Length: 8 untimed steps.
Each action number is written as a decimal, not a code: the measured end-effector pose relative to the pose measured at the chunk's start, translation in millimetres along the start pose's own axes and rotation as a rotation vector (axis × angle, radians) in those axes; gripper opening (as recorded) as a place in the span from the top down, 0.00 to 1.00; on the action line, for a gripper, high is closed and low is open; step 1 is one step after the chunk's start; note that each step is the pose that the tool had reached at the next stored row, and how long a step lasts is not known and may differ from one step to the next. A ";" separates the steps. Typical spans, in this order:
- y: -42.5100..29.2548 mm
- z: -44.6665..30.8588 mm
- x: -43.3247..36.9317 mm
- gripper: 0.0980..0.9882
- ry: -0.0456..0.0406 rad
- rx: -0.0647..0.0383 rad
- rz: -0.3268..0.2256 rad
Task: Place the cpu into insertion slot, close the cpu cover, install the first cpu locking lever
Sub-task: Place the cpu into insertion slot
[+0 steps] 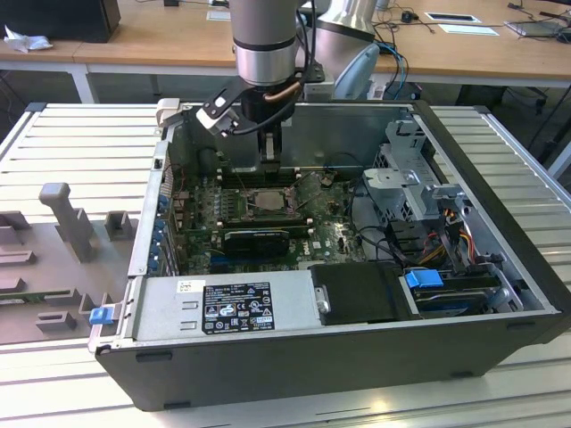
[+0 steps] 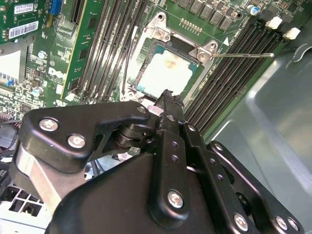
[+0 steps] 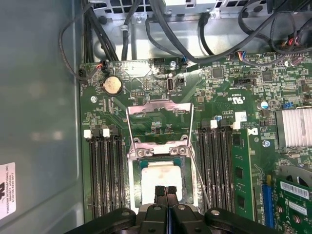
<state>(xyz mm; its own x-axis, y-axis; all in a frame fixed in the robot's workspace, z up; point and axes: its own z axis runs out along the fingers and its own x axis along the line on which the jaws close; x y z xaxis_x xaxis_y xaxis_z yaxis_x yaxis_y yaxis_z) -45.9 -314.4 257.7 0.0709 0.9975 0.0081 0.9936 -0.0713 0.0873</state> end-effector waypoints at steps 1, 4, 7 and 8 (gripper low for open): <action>0.1 -0.7 0.0 0.99 0.0000 0.000 0.000; 0.3 -2.7 0.0 0.99 -0.0001 0.000 0.002; 0.4 -3.9 0.0 0.99 -0.0002 0.000 0.003; 0.4 -4.4 0.1 0.99 -0.0003 0.000 0.003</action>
<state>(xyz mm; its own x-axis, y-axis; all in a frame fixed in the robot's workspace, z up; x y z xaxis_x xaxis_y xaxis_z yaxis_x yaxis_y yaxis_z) -45.9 -314.4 262.1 0.0742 0.9972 0.0082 0.9934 -0.0746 0.0873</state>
